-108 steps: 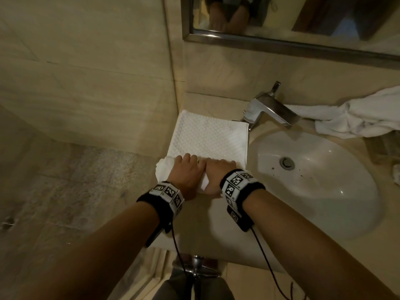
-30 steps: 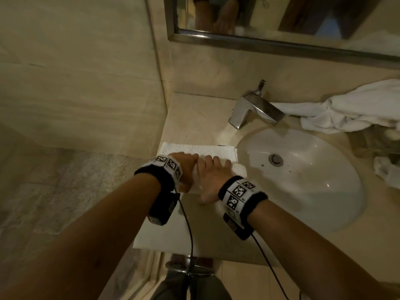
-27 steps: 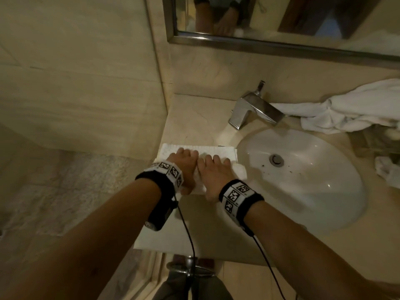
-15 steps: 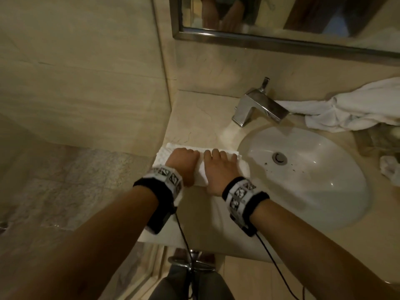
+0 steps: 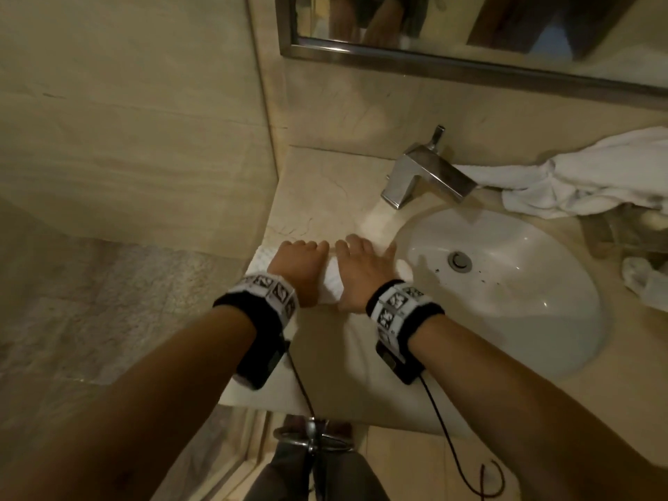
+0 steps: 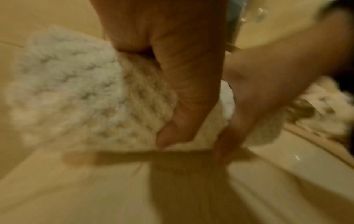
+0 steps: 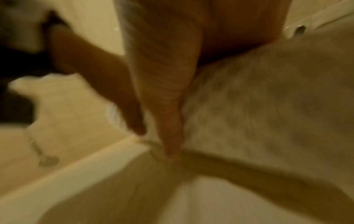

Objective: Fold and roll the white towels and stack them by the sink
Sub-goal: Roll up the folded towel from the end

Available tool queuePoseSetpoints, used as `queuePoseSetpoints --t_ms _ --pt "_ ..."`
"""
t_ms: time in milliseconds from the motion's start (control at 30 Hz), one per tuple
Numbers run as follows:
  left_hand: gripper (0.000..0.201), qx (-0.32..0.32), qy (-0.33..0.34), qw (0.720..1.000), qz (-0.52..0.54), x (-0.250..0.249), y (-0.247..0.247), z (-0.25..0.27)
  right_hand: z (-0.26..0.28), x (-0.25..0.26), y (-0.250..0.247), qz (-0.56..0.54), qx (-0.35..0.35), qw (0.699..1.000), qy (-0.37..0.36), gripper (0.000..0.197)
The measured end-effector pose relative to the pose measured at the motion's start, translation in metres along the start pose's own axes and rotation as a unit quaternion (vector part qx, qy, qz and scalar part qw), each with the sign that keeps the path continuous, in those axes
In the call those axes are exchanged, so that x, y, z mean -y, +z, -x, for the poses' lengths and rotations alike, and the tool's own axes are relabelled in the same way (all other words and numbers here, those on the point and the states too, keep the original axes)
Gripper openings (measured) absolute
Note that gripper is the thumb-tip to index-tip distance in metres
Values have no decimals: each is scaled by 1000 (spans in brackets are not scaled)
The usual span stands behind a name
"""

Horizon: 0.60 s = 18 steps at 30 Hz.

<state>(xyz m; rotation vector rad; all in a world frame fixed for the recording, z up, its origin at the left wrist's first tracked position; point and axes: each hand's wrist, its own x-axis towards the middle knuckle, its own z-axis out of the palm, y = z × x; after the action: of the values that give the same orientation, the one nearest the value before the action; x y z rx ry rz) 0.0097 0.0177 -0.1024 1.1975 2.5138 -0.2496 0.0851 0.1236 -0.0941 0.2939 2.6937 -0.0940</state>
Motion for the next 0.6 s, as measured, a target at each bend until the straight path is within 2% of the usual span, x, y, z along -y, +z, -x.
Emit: queuePoseSetpoints --t_ms 67,100,167,233,300,400,500,600 --pt "80 77 -21 996 45 7 -9 -13 11 0 14 40 -78 996 -11 85" --pt "89 104 -23 993 59 9 -9 -17 14 -1 18 53 -93 994 -16 82" --pt "96 135 -26 987 78 12 -8 -20 9 -6 13 58 -75 995 -27 82" --pt "90 134 -30 986 92 13 -9 -21 -4 -9 2 50 -36 997 -43 85" --pt "90 75 -18 996 48 13 -9 -15 -15 -12 -9 26 -9 998 -51 88" --pt "102 -39 -24 998 -31 19 0 0 -25 -17 -14 -29 37 998 -44 90" --pt "105 -67 -57 996 5 28 9 10 -27 -20 -15 -43 44 997 -49 94" --pt "97 -83 -56 991 85 40 5 12 -15 -34 -12 -182 4 983 -16 97"
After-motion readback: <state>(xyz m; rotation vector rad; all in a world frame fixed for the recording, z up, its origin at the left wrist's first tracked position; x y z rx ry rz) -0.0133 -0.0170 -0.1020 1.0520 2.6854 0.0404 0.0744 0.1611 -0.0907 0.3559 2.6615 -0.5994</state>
